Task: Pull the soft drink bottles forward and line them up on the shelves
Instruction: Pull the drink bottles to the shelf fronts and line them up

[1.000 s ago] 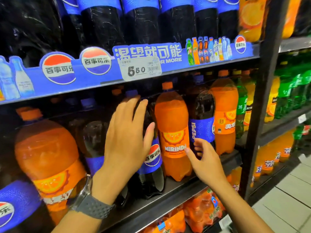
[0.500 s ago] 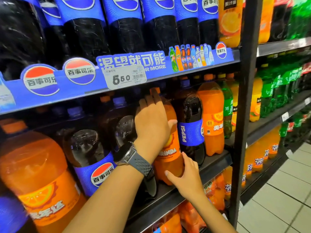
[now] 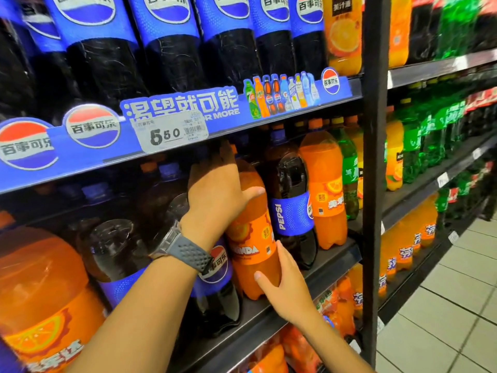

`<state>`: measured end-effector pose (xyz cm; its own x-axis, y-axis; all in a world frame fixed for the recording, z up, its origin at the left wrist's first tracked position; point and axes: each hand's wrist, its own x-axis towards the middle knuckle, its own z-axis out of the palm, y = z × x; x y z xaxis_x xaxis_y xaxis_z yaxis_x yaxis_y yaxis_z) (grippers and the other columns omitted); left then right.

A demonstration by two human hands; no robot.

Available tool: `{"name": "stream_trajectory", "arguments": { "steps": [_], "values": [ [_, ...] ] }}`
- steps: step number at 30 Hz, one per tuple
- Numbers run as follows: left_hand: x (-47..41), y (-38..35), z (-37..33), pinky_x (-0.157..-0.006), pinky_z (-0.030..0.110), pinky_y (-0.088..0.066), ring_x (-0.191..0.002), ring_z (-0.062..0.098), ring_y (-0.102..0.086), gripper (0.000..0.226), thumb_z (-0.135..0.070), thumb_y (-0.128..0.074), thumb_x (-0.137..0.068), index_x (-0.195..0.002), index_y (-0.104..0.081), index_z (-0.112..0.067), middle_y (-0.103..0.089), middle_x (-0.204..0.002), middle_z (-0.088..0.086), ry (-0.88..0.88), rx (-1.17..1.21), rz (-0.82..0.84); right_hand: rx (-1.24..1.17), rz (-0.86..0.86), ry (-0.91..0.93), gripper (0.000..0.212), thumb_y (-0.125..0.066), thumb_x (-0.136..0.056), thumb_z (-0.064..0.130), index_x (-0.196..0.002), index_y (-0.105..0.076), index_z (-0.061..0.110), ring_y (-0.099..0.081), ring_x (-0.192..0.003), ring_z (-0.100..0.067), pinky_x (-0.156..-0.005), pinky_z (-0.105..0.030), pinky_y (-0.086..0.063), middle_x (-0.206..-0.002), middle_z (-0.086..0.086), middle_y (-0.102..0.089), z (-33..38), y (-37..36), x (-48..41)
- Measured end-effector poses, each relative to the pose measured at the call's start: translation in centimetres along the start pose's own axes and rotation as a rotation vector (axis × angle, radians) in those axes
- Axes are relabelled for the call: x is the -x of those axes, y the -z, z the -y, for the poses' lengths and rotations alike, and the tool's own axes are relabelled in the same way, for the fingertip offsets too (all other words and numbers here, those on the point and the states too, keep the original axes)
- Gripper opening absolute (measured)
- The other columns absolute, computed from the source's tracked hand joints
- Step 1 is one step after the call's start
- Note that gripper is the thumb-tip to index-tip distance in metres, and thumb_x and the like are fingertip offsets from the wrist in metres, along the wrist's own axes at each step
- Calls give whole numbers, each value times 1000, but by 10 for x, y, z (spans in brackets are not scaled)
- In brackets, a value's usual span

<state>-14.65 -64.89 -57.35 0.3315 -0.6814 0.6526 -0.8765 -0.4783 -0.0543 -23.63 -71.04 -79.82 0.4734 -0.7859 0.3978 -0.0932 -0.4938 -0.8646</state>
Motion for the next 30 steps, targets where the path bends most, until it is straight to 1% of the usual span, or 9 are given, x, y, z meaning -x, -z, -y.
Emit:
{"name": "stream_trajectory", "arguments": {
  "steps": [6,9,11,14,16,19,23,26,30],
  "values": [
    [-12,3,10,-91,43,-45,-119,38,-51,115,-52,-74,-73,-152,0,-11,-53,-132,20,-57,44,157,251,-246,-46,99,-67,-64,67,-143,-20,29,-32,-116,-7,-99,-30,-39,-120,10,-33,11,-18,5],
    [-8,2,12,-85,40,-45,-117,36,-52,110,-45,-70,-78,-152,5,-13,-56,-128,18,-90,45,166,205,-246,-10,92,-66,-66,64,-142,-23,32,-30,-112,-4,-98,-28,-39,-117,12,-29,11,-20,8],
    [-2,-1,10,-92,42,-43,-122,36,-48,106,-51,-66,-79,-152,0,-12,-52,-133,18,-98,32,142,83,-186,16,82,-65,-73,56,-141,-25,34,-28,-120,-2,-99,-24,-37,-130,12,-28,3,-13,7],
    [8,-9,2,-96,43,-42,-120,37,-49,105,-76,-53,-72,-147,-24,-9,-51,-135,18,-49,19,19,-59,-58,6,76,-66,-81,45,-142,-22,36,-32,-128,-2,-100,-22,-36,-144,12,-29,-4,-7,5],
    [11,-14,-2,-99,42,-39,-122,36,-47,111,-82,-47,-71,-149,-18,-9,-45,-142,17,-44,-55,-69,-116,-32,-32,77,-67,-82,42,-143,-20,39,-38,-127,-5,-103,-27,-40,-143,12,-35,-5,-9,6],
    [10,-19,-1,-100,41,-38,-121,34,-46,112,-76,-55,-71,-150,-14,-8,-42,-143,16,-66,-112,-158,-68,-123,-36,78,-71,-78,45,-140,-24,38,-41,-123,-5,-99,-25,-41,-138,11,-38,-5,-16,8],
    [5,-16,3,-103,42,-36,-127,35,-42,112,-65,-64,-73,-151,-7,-8,-39,-146,17,-67,-56,-37,75,-274,-23,87,-73,-68,54,-138,-25,34,-32,-118,-2,-100,-30,-39,-127,16,-33,1,-27,10],
    [7,-7,5,-101,45,-39,-124,38,-46,97,-56,-64,-80,-150,-14,-12,-47,-139,19,-76,-27,72,159,-313,-17,97,-71,-64,62,-141,-23,30,-27,-115,-3,-99,-30,-36,-126,13,-28,4,-32,11],
    [28,-4,-2,-82,41,-47,-106,35,-55,67,-44,-63,-83,-138,-38,-15,-58,-119,16,-136,-32,-26,134,-321,-24,96,-69,-61,66,-140,-24,35,-29,-119,-6,-99,-32,-40,-130,12,-29,3,-35,11]
  ]
}}
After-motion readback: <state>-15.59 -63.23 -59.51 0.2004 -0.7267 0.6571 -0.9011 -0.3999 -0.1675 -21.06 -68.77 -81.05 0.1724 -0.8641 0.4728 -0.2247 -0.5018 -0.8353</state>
